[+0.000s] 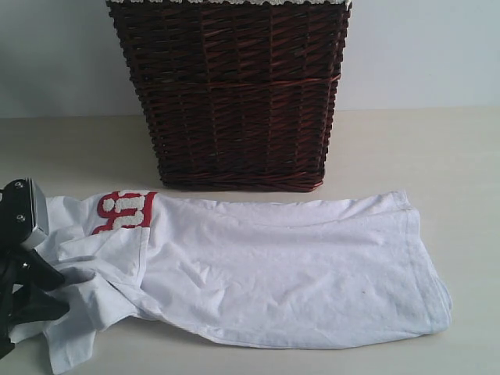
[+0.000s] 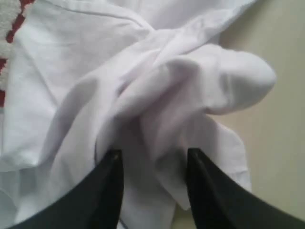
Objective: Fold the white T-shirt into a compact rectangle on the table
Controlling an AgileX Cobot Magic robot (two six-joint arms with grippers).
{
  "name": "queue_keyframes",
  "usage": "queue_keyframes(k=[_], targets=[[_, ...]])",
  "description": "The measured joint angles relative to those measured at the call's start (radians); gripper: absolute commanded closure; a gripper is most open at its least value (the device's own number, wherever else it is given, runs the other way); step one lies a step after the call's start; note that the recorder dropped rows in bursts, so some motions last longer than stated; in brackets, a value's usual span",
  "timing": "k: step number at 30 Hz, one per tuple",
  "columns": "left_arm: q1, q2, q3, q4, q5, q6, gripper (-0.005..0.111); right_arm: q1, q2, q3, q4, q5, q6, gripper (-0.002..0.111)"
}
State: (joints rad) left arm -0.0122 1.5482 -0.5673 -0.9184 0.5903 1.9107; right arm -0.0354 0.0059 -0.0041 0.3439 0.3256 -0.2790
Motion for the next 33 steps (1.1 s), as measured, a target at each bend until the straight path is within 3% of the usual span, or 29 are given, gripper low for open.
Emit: queue_keyframes(k=[6, 14, 25, 33], targets=[[0.0, 0.04, 0.0, -0.027, 0.059, 0.032, 0.107, 0.0, 0.0, 0.0, 0.0, 0.0, 0.0, 0.108], [0.0, 0.06, 0.002, 0.022, 0.183, 0.018, 0.107, 0.0, 0.0, 0.0, 0.0, 0.0, 0.0, 0.108], [0.0, -0.03, 0.002, 0.336, 0.416, -0.056, 0.107, 0.0, 0.0, 0.0, 0.0, 0.0, 0.0, 0.108], [0.0, -0.03, -0.076, 0.489, 0.42, -0.072, 0.107, 0.0, 0.0, 0.0, 0.0, 0.0, 0.0, 0.108]])
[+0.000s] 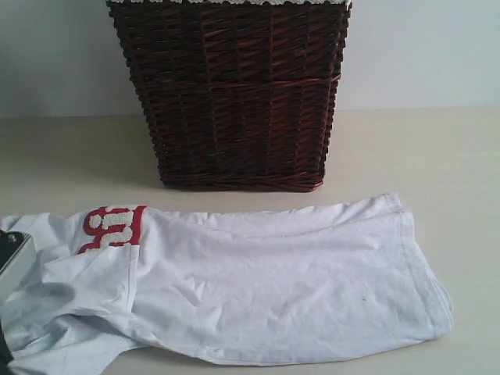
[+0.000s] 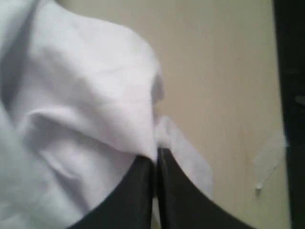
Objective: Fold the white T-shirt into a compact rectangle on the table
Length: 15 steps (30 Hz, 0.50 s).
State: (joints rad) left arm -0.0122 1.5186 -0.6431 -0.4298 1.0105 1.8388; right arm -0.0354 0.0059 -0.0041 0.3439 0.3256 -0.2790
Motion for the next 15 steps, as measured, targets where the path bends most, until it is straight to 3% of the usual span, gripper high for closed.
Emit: queue_keyframes(k=[8, 12, 15], targets=[[0.0, 0.003, -0.158, 0.0, -0.107, 0.031, 0.107, 0.0, 0.0, 0.0, 0.0, 0.0, 0.0, 0.108], [0.0, 0.008, -0.194, -0.039, -0.22, 0.065, 0.107, 0.0, 0.0, 0.0, 0.0, 0.0, 0.0, 0.108], [0.0, 0.039, -0.2, -0.154, -0.362, 0.105, 0.107, 0.0, 0.0, 0.0, 0.0, 0.0, 0.0, 0.108]])
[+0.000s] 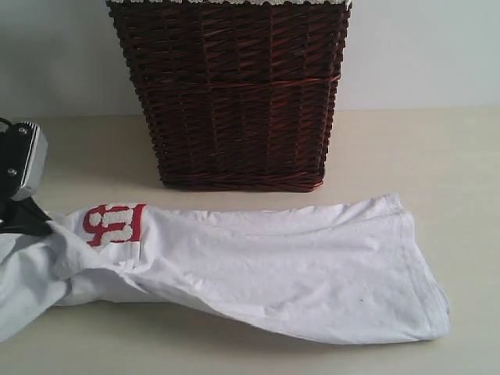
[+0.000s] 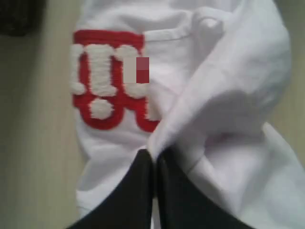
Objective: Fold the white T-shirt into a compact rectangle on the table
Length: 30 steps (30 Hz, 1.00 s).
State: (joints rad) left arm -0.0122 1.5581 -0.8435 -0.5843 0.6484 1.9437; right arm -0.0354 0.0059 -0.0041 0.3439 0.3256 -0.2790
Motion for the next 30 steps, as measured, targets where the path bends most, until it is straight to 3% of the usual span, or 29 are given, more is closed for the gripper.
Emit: queue_keyframes(k=[2, 4, 6, 7, 9, 13, 17, 23, 30], targets=[[0.0, 0.027, -0.002, -0.132, -0.07, 0.01, 0.105, 0.0, 0.0, 0.0, 0.0, 0.0, 0.0, 0.108], [0.0, 0.051, -0.002, -0.23, -0.096, 0.01, 0.093, 0.0, 0.0, 0.0, 0.0, 0.0, 0.0, 0.108], [0.0, 0.064, -0.002, -0.283, -0.101, 0.012, 0.068, 0.0, 0.0, 0.0, 0.0, 0.0, 0.0, 0.108], [0.0, 0.067, -0.002, -0.29, -0.101, 0.012, 0.047, 0.0, 0.0, 0.0, 0.0, 0.0, 0.0, 0.108], [0.0, 0.071, -0.002, -0.303, -0.101, 0.012, 0.023, 0.0, 0.0, 0.0, 0.0, 0.0, 0.0, 0.108], [0.0, 0.071, -0.002, -0.305, -0.099, -0.077, 0.039, 0.0, 0.0, 0.0, 0.0, 0.0, 0.0, 0.108], [0.0, 0.047, -0.002, -0.167, 0.107, -0.261, 0.058, 0.0, 0.0, 0.0, 0.0, 0.0, 0.0, 0.108], [0.0, 0.026, 0.042, -0.064, 0.285, -0.287, 0.055, 0.0, 0.0, 0.0, 0.0, 0.0, 0.0, 0.108], [0.0, 0.026, 0.153, -0.053, 0.307, -0.128, 0.056, 0.0, 0.0, 0.0, 0.0, 0.0, 0.0, 0.108]])
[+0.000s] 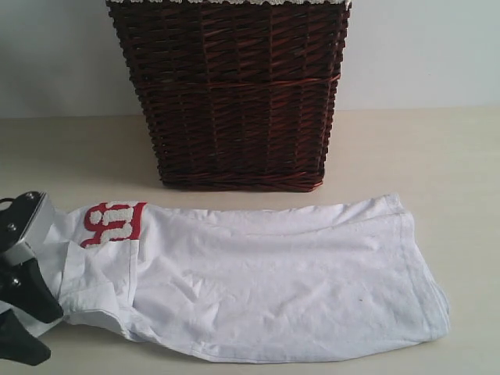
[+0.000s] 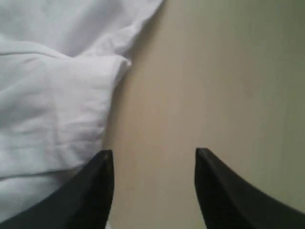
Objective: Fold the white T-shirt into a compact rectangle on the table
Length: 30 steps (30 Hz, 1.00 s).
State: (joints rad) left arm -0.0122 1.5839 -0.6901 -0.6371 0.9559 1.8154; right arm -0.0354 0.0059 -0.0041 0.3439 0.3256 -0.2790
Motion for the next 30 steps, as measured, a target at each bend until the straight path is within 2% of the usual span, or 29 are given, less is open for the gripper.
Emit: queue_keyframes(k=[4, 8, 16, 18, 23, 30], targets=[[0.0, 0.0, 0.028, -0.036, -0.009, 0.069, 0.056, 0.0, 0.0, 0.0, 0.0, 0.0, 0.0, 0.108], [0.0, 0.004, 0.032, -0.153, -0.062, 0.143, 0.056, 0.0, 0.0, 0.0, 0.0, 0.0, 0.0, 0.108], [0.0, 0.02, 0.034, -0.353, -0.27, 0.267, 0.056, 0.0, 0.0, 0.0, 0.0, 0.0, 0.0, 0.108], [0.0, 0.02, 0.034, -0.351, -0.279, 0.265, 0.056, 0.0, 0.0, 0.0, 0.0, 0.0, 0.0, 0.108], [0.0, 0.008, 0.034, -0.292, -0.201, 0.21, 0.056, 0.0, 0.0, 0.0, 0.0, 0.0, 0.0, 0.108], [0.0, 0.004, 0.042, -0.248, -0.177, 0.265, 0.056, 0.0, 0.0, 0.0, 0.0, 0.0, 0.0, 0.108]])
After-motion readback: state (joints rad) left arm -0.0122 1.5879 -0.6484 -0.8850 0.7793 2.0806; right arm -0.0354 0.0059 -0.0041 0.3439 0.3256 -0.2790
